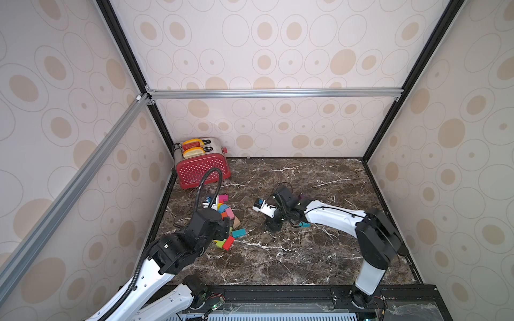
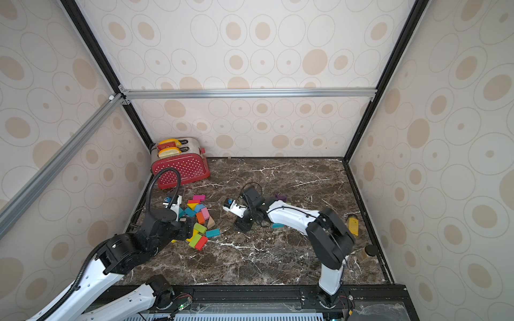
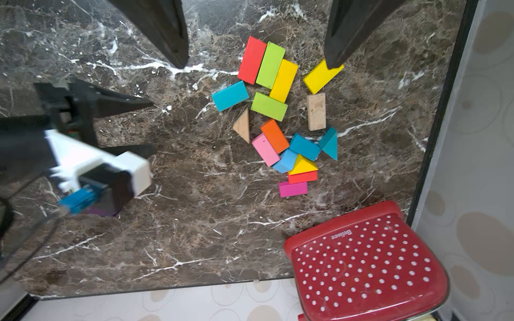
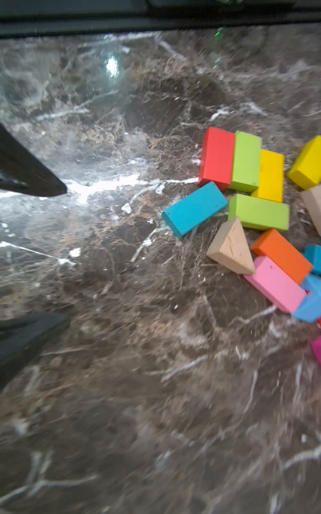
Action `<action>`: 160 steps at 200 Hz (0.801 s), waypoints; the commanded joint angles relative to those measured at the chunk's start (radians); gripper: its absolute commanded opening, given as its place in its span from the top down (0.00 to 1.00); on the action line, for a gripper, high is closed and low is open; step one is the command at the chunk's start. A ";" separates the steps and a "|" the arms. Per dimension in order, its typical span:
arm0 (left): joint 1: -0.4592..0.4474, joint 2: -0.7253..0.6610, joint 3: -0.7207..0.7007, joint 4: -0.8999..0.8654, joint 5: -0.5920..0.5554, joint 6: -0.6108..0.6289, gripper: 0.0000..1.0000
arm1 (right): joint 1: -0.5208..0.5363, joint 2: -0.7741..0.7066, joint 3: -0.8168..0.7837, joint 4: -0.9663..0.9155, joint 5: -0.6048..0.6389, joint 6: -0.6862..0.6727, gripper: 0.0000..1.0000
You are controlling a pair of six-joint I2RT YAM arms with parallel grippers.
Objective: Assemble a piece of candy with building blocks
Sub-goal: Pick up the building block from the center of the board.
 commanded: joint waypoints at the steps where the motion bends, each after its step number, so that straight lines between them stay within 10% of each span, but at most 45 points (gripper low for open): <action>1: 0.005 -0.048 -0.005 -0.051 -0.044 -0.024 0.20 | 0.019 0.109 0.119 -0.165 0.011 -0.200 0.27; 79: 0.005 -0.078 -0.011 -0.046 -0.051 -0.016 0.18 | 0.088 0.357 0.382 -0.225 -0.001 -0.344 0.24; 160: 0.004 -0.080 -0.012 -0.042 -0.040 -0.013 0.18 | 0.149 0.456 0.491 -0.219 -0.035 -0.325 0.45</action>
